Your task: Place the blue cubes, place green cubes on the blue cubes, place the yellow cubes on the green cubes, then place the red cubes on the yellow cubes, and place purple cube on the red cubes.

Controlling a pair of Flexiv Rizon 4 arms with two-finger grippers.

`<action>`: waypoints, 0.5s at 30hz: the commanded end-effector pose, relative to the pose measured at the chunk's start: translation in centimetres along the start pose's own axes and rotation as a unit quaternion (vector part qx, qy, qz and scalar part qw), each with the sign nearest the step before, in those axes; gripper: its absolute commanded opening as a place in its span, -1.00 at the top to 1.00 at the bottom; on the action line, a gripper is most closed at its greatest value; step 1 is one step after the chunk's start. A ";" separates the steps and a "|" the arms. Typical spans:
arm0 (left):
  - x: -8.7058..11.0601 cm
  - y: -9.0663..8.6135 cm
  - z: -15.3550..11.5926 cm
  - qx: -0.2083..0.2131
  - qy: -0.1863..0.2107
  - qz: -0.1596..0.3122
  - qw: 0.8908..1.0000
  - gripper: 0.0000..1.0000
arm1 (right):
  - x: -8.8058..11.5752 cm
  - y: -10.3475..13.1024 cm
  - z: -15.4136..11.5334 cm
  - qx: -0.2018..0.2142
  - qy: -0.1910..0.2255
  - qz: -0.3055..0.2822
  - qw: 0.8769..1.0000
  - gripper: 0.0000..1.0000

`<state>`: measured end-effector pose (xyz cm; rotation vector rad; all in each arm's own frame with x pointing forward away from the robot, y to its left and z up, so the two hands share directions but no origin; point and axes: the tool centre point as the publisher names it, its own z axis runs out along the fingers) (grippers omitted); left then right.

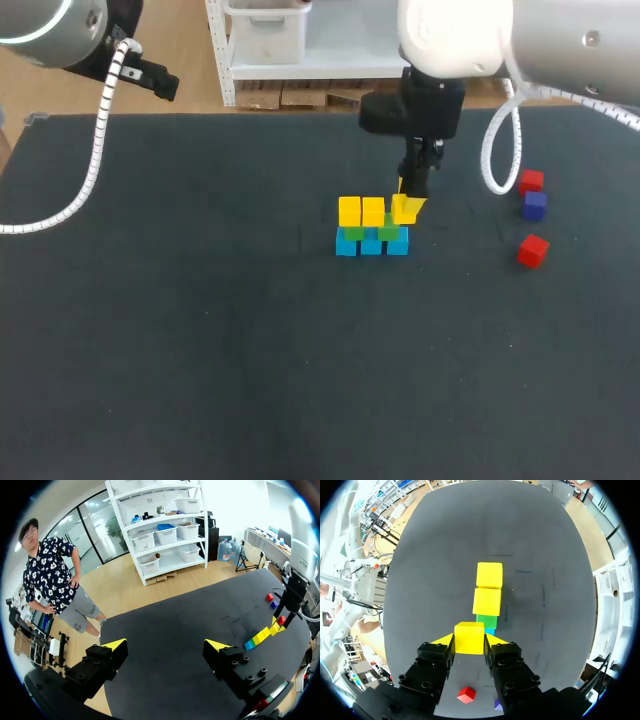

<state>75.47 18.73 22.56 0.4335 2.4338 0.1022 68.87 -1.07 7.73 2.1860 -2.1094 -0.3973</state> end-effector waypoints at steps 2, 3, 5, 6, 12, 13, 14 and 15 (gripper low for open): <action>0.0 0.1 -0.1 0.001 0.000 0.001 1.000 -1.00 | -0.3 -1.3 0.0 -0.016 0.003 0.002 1.000 1.00; 0.0 0.1 -0.1 0.001 0.000 0.001 1.000 -1.00 | -0.3 -1.4 0.0 -0.016 0.004 0.002 1.000 1.00; 0.0 0.1 -0.1 0.001 0.000 0.001 1.000 -1.00 | -0.4 -1.6 0.2 -0.018 0.004 0.002 1.000 1.00; 0.0 0.1 -0.1 0.001 0.000 0.001 1.000 -1.00 | -0.4 -1.7 0.2 -0.018 0.005 0.002 1.000 1.00; 0.0 0.1 -0.1 0.001 0.000 0.001 1.000 -1.00 | -0.4 -2.0 0.4 -0.020 0.004 0.005 1.000 1.00; 0.0 0.1 -0.1 0.001 0.000 0.001 1.000 -1.00 | -0.4 -2.0 0.5 -0.020 0.003 0.005 1.000 1.00; 0.0 0.1 -0.1 0.001 0.000 0.001 1.000 -1.00 | -0.4 -2.1 0.5 -0.020 0.003 0.006 1.000 1.00; 0.0 0.1 -0.1 0.001 0.000 0.001 1.000 -1.00 | -0.4 -2.2 0.6 -0.020 0.003 0.006 1.000 1.00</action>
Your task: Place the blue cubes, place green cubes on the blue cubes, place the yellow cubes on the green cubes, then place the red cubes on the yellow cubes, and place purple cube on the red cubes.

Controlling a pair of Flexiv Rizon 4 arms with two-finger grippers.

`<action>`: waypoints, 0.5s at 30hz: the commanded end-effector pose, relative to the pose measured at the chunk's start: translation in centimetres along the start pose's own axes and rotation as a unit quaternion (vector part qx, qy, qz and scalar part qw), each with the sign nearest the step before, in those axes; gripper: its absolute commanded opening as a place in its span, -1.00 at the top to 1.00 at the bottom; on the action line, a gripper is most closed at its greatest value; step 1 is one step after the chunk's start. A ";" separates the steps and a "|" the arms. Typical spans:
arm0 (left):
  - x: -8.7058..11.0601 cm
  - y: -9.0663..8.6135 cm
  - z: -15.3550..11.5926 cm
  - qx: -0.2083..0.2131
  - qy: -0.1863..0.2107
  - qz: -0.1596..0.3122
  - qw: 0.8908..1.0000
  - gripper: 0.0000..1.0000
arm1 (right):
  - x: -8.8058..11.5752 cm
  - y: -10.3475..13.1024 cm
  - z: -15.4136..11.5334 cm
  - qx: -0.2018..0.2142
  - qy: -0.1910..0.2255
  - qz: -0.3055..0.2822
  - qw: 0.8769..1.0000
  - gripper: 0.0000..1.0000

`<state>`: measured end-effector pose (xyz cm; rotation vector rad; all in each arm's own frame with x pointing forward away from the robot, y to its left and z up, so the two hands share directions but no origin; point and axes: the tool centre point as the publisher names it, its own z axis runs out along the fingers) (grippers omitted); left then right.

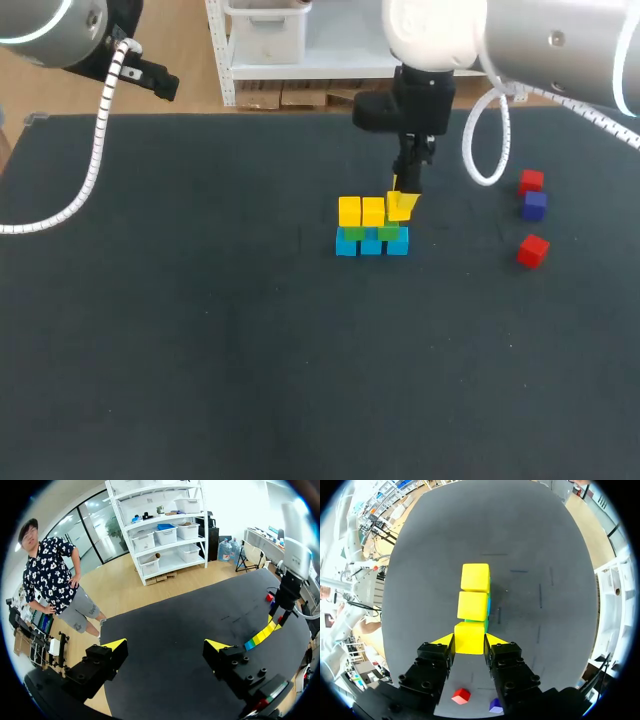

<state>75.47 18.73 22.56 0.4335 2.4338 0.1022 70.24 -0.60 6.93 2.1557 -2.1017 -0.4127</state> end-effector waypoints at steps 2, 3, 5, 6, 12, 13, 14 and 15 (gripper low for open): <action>0.0 0.1 -0.1 0.001 0.000 0.001 1.000 -1.00 | 0.0 -0.7 0.2 -0.007 -0.001 0.001 1.000 1.00; 0.0 0.1 -0.1 0.001 0.000 0.001 1.000 -1.00 | 0.0 -0.8 0.2 -0.007 -0.001 0.001 1.000 1.00; 0.0 0.1 -0.1 0.001 0.000 0.001 1.000 -1.00 | -0.1 -0.9 0.3 -0.007 -0.001 0.002 1.000 1.00; 0.0 0.1 -0.1 0.001 0.000 0.001 1.000 -1.00 | -0.1 -0.9 0.3 -0.008 -0.002 0.002 1.000 1.00; 0.0 0.1 -0.1 0.001 0.000 0.001 1.000 -1.00 | -0.2 -1.1 0.4 -0.009 -0.006 0.003 1.000 1.00; 0.0 0.1 -0.1 0.001 0.000 0.001 1.000 -1.00 | -0.3 -1.1 0.4 -0.009 -0.006 0.003 1.000 1.00; 0.0 0.1 -0.1 0.001 0.000 0.001 1.000 -1.00 | -0.3 -1.2 0.5 -0.008 -0.006 0.003 1.000 1.00; 0.0 0.1 -0.1 0.001 0.000 0.001 1.000 -1.00 | -0.3 -1.2 0.5 -0.009 -0.006 0.002 1.000 1.00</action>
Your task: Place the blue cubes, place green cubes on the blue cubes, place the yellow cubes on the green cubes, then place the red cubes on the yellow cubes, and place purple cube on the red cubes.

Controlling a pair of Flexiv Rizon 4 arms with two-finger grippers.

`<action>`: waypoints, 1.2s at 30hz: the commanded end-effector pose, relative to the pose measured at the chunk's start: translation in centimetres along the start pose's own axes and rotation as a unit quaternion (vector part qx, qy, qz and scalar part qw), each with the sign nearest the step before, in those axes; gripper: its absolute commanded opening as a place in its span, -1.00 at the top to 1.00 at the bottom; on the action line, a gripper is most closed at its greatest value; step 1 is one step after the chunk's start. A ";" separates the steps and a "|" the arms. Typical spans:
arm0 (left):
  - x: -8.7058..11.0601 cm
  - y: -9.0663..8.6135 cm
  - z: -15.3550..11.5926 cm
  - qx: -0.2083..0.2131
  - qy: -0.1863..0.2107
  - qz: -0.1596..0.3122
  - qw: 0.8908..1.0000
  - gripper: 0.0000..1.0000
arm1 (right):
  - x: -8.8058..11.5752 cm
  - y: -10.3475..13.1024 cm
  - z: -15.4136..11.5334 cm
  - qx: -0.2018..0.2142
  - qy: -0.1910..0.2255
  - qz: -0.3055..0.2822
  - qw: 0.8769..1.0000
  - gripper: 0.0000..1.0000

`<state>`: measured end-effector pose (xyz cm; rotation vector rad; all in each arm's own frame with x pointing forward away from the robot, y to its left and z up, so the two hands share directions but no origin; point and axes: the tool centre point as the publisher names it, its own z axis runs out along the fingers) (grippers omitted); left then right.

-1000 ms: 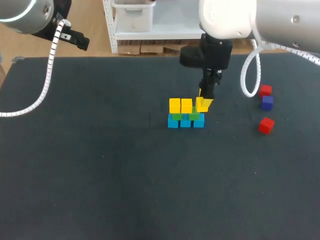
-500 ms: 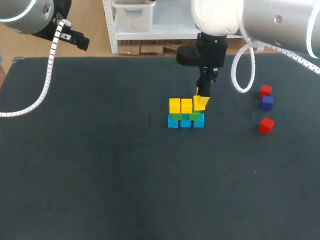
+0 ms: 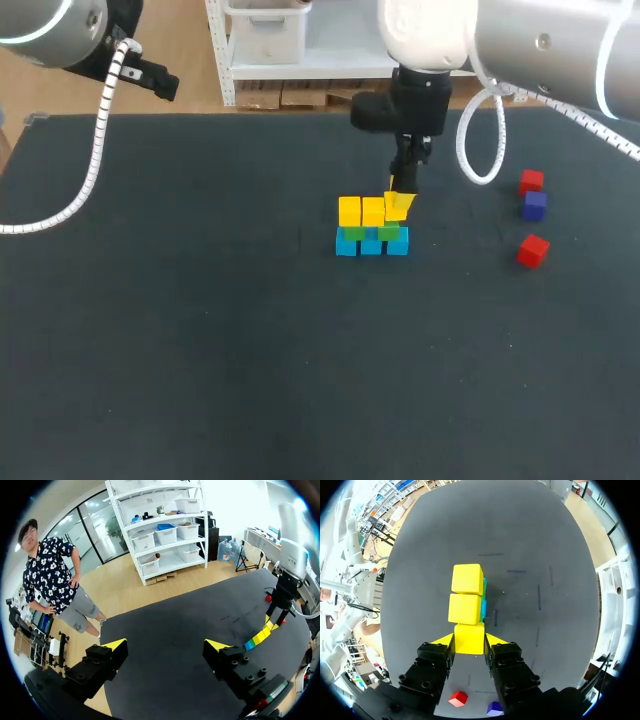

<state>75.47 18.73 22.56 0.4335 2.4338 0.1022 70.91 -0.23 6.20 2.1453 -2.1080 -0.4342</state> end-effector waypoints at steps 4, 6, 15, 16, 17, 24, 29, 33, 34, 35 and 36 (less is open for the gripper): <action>0.0 0.1 -0.1 0.001 0.000 0.001 1.000 -1.00 | -0.2 -0.5 0.0 -0.004 -0.002 -0.001 1.000 1.00; 0.0 0.1 -0.1 0.001 0.000 0.001 1.000 -1.00 | -0.2 -0.5 0.0 -0.005 -0.002 -0.001 1.000 1.00; 0.0 0.1 -0.1 0.001 0.000 0.001 1.000 -1.00 | -0.4 -0.5 0.2 -0.007 -0.006 0.000 1.000 1.00; 0.0 0.1 -0.1 0.001 0.000 0.001 1.000 -1.00 | -0.4 -0.5 0.2 -0.007 -0.006 0.000 1.000 1.00; 0.0 0.1 -0.1 0.001 0.000 0.001 1.000 -1.00 | -0.4 -0.5 0.2 -0.007 -0.006 0.000 1.000 1.00; 0.0 0.1 -0.1 0.001 0.000 0.001 1.000 -1.00 | -0.4 -0.5 0.3 -0.007 -0.006 0.001 1.000 1.00; 0.0 0.1 -0.1 0.001 0.000 0.001 1.000 -1.00 | -0.3 -0.4 0.4 -0.010 -0.005 0.000 1.000 0.97; 0.0 0.1 -0.1 0.001 0.000 0.001 1.000 -1.00 | -0.3 -0.2 0.5 -0.011 -0.004 -0.001 1.000 0.95; 0.0 0.1 -0.1 0.001 0.000 0.001 1.000 -1.00 | -0.3 -0.1 0.5 -0.011 -0.003 -0.001 1.000 0.95; 0.0 0.1 -0.1 0.001 0.000 0.001 1.000 -1.00 | -0.3 -0.1 0.5 -0.012 -0.003 -0.001 1.000 0.95; 0.0 0.1 -0.1 0.001 0.000 0.001 1.000 -1.00 | -0.3 -0.1 0.5 -0.012 -0.003 -0.001 1.000 0.94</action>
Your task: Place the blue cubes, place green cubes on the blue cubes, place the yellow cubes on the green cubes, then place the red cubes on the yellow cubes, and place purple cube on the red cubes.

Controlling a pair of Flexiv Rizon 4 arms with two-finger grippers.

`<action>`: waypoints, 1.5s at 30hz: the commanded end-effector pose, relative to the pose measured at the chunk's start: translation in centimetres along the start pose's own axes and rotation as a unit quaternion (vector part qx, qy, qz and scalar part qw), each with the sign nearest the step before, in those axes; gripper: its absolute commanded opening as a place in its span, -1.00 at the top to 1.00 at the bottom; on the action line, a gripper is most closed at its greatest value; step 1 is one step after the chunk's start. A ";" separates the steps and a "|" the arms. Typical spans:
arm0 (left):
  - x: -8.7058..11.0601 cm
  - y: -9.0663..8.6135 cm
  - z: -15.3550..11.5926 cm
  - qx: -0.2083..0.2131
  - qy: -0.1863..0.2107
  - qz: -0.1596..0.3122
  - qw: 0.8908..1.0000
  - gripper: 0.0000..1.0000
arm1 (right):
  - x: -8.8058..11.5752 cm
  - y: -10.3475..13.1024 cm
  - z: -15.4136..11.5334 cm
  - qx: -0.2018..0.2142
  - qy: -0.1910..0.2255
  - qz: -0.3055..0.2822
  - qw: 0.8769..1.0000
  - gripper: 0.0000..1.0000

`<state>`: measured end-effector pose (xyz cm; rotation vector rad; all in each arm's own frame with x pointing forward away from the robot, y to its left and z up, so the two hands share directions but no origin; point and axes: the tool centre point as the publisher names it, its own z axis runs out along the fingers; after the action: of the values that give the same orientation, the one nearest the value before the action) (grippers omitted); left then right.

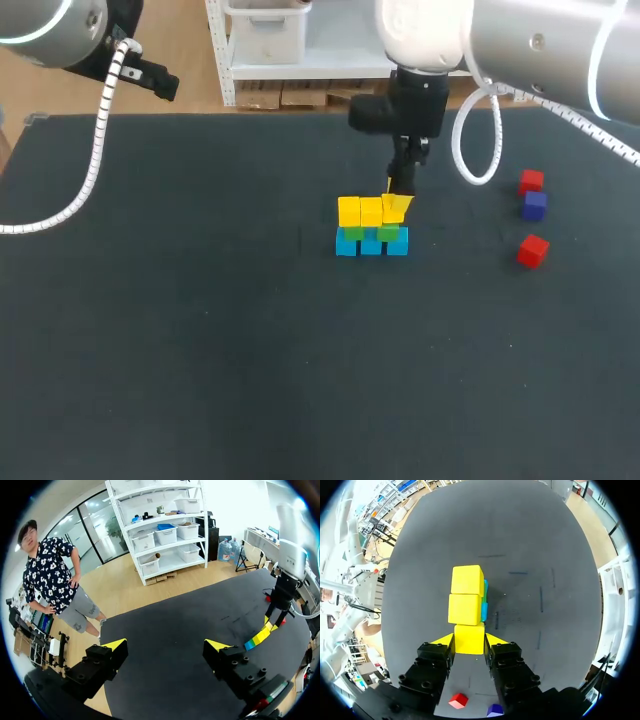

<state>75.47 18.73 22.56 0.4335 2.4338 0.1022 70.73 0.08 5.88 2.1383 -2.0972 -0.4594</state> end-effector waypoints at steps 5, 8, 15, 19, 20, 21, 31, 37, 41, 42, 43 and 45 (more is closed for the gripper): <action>0.0 0.1 -0.1 0.001 0.000 0.001 1.000 -1.00 | 0.0 0.0 0.1 -0.002 -0.001 -0.002 1.000 0.91; 0.0 0.1 -0.1 0.001 0.000 0.001 1.000 -1.00 | -0.1 0.2 0.0 0.004 -0.002 -0.003 1.000 0.91; 0.0 0.1 -0.1 0.001 0.000 0.001 1.000 -1.00 | -0.1 0.2 -0.6 0.018 -0.010 0.000 1.000 1.00; 0.0 0.1 -0.1 0.001 0.000 0.001 1.000 -1.00 | 0.0 0.4 -0.6 0.018 -0.010 0.000 1.000 1.00; 0.0 0.1 -0.1 0.001 0.000 0.001 1.000 -1.00 | 0.1 0.5 -0.5 0.018 -0.009 -0.001 1.000 1.00; 0.0 0.1 -0.1 0.001 0.000 0.001 1.000 -1.00 | 0.1 0.5 -0.5 0.018 -0.009 -0.001 1.000 1.00; 0.0 0.1 -0.1 0.001 0.000 0.001 1.000 -1.00 | 0.2 0.9 -0.1 0.017 -0.007 -0.001 1.000 1.00; 0.0 0.1 -0.1 0.001 0.000 0.001 1.000 -1.00 | 0.4 1.0 -0.1 0.019 -0.008 0.000 1.000 0.98; 0.0 0.1 -0.1 0.001 0.000 0.001 1.000 -1.00 | 0.4 0.9 0.0 0.022 -0.007 0.000 1.000 0.98; 0.0 0.1 -0.1 0.001 0.000 0.001 1.000 -1.00 | 0.4 0.9 0.0 0.022 -0.007 0.001 1.000 0.98; 0.0 0.1 -0.1 0.001 0.000 0.001 1.000 -1.00 | 0.3 0.8 0.0 0.022 -0.006 0.001 1.000 0.98; 0.0 0.1 -0.1 0.001 0.000 0.001 1.000 -1.00 | 0.3 0.8 0.1 0.022 -0.005 0.001 1.000 0.99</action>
<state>75.47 18.73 22.56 0.4335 2.4338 0.1022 70.17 -0.19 6.03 2.1590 -2.1288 -0.4356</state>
